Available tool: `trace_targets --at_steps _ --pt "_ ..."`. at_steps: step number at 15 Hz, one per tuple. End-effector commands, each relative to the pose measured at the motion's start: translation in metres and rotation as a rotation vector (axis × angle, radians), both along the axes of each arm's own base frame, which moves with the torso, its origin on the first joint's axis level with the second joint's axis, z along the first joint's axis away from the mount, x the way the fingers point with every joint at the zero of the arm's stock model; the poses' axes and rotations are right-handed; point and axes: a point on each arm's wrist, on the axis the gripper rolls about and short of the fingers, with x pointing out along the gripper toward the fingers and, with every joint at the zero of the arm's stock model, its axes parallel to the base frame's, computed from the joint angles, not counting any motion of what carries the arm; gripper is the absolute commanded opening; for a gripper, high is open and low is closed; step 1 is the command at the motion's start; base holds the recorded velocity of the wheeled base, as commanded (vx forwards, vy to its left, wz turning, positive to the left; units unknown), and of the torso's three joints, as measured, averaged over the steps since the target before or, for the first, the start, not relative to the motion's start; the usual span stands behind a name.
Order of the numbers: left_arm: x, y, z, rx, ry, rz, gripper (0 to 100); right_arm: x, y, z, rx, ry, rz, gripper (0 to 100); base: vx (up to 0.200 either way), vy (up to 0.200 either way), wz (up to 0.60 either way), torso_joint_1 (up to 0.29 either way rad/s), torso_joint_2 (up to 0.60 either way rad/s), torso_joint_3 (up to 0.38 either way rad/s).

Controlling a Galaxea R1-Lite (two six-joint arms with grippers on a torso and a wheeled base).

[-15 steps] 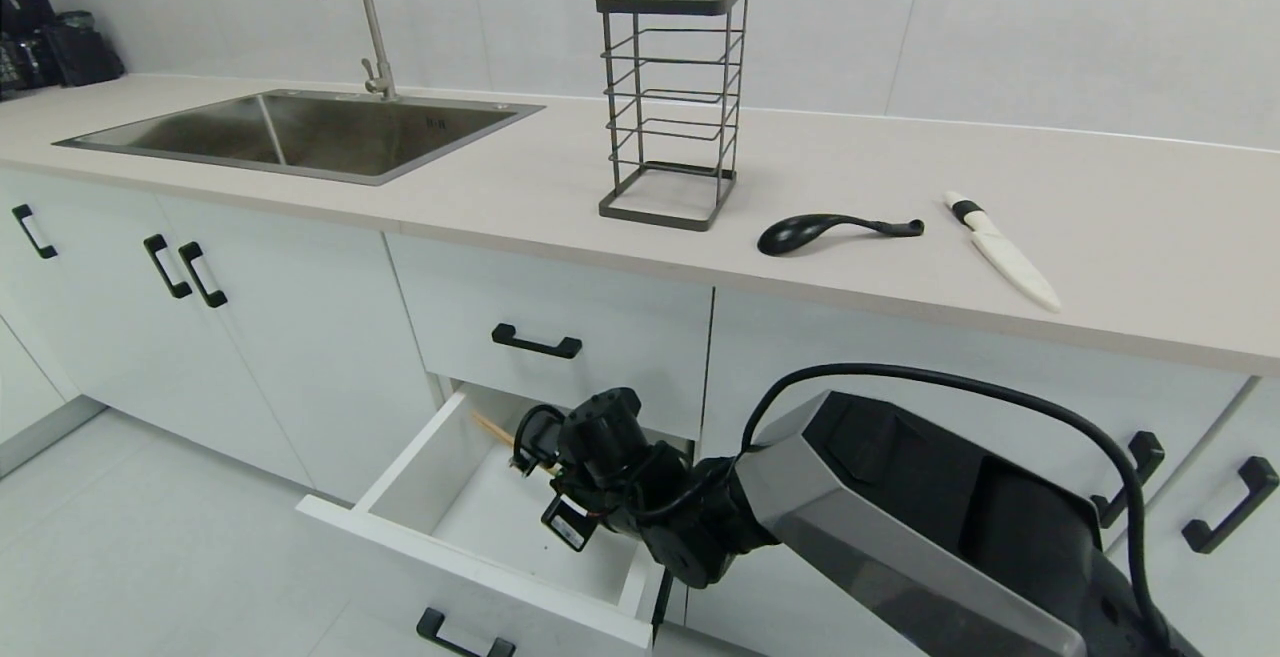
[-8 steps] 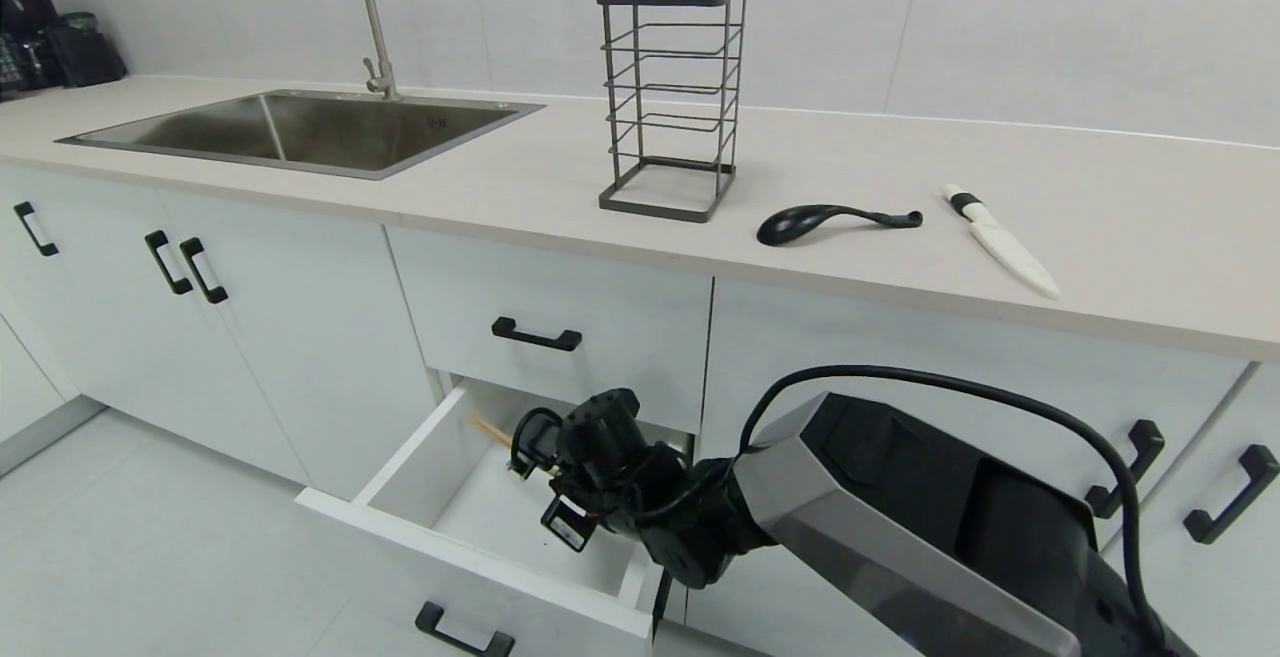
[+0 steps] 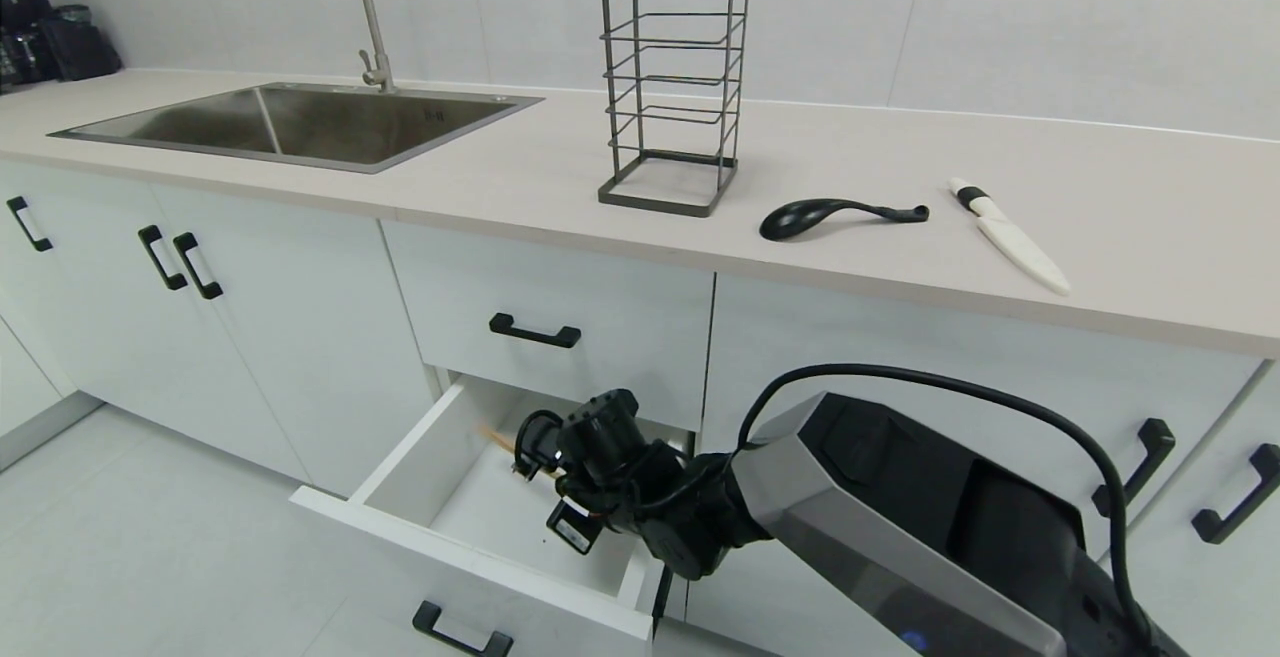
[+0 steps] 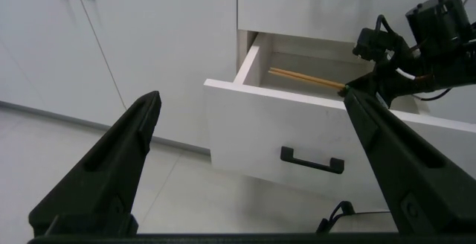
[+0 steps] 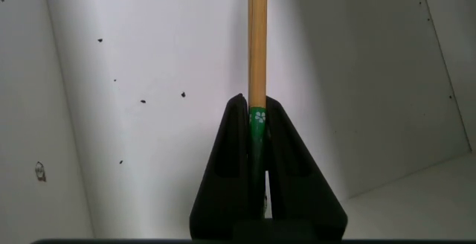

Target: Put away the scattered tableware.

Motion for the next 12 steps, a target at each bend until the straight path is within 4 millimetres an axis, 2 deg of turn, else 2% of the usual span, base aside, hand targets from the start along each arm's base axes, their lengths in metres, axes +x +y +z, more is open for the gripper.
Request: trace_targets --at_steps 1,4,5,8,9,10,12 --pt "0.0 0.0 0.0 -0.001 -0.001 0.0 100 -0.001 0.001 -0.004 -0.007 0.008 0.003 100 0.0 0.0 0.0 0.0 0.0 0.0" --pt "0.0 0.0 0.0 -0.001 0.002 0.0 100 0.0 0.002 0.001 0.009 -0.009 0.004 100 0.0 0.0 0.0 0.0 0.0 0.0" --pt "0.0 0.0 0.0 -0.001 0.001 0.0 100 0.002 0.005 0.009 0.037 -0.035 0.007 100 0.0 0.0 0.0 0.0 0.0 0.0" --pt "0.0 0.0 0.0 0.001 0.001 0.0 100 -0.004 0.012 0.057 0.119 -0.102 0.023 100 0.0 0.0 0.0 0.0 0.0 0.0" --pt "0.0 0.0 0.0 -0.001 -0.001 0.0 100 -0.012 0.017 0.072 0.147 -0.112 0.036 100 0.0 0.0 0.0 0.0 0.0 0.0" --pt "0.0 0.0 0.0 -0.001 0.001 0.0 100 -0.025 0.024 0.081 0.156 -0.123 0.059 100 0.0 0.0 0.0 0.0 0.0 0.0" --pt "0.0 0.0 0.0 -0.001 0.001 0.0 100 -0.035 0.025 0.095 0.161 -0.158 0.056 100 0.0 0.0 0.0 0.0 0.0 0.0"
